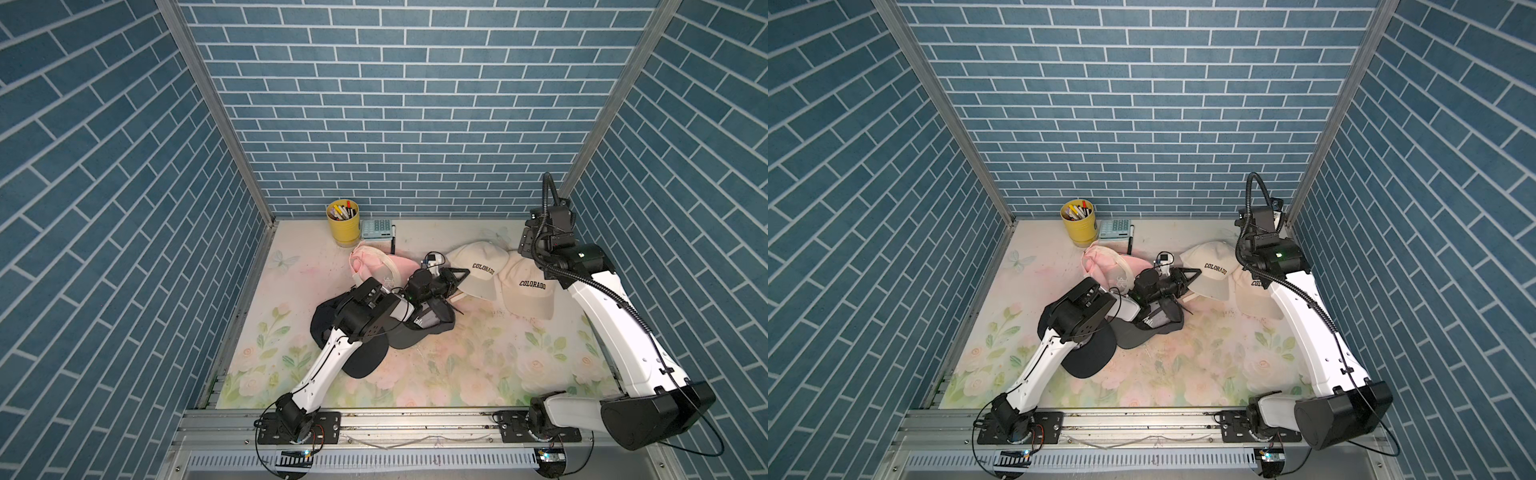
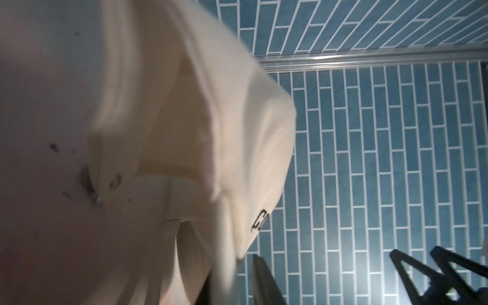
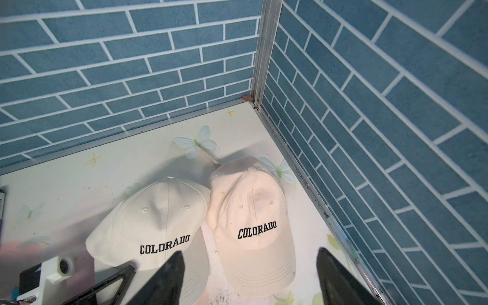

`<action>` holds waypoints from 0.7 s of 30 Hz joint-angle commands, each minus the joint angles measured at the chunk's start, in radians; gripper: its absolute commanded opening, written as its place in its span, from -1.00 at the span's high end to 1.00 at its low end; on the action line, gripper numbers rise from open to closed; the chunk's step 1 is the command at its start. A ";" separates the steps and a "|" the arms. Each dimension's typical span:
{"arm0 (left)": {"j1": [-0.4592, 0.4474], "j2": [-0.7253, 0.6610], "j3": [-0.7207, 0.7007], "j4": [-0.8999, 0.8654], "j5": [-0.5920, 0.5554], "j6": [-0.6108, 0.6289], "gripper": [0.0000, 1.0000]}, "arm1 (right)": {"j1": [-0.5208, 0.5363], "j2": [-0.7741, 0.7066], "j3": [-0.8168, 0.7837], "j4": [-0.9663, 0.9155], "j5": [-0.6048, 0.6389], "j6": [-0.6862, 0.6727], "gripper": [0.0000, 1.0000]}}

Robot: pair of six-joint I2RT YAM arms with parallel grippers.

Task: Open the adjustable buckle of the baseball cap
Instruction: Place the baseball cap at the center of the board.

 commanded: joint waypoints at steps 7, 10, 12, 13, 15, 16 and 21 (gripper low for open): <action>-0.014 -0.123 -0.036 -0.260 0.006 0.031 -0.25 | -0.002 -0.043 -0.059 0.010 -0.024 0.061 -0.56; -0.016 -0.176 0.000 -0.525 -0.007 0.113 -0.31 | -0.003 -0.056 -0.082 0.018 -0.035 0.071 -0.56; -0.019 -0.215 0.026 -0.673 -0.038 0.168 -0.44 | -0.003 -0.069 -0.103 0.024 -0.037 0.081 -0.56; -0.021 -0.226 0.046 -0.731 -0.045 0.194 -0.48 | -0.003 -0.076 -0.110 0.026 -0.039 0.086 -0.56; -0.024 -0.244 0.118 -0.929 -0.087 0.266 -0.57 | -0.003 -0.096 -0.136 0.038 -0.044 0.096 -0.56; -0.027 -0.244 0.151 -1.015 -0.098 0.297 -0.59 | -0.003 -0.105 -0.149 0.044 -0.046 0.101 -0.56; -0.039 -0.255 0.203 -1.228 -0.163 0.323 -0.90 | -0.003 -0.154 -0.216 0.067 -0.045 0.130 -0.56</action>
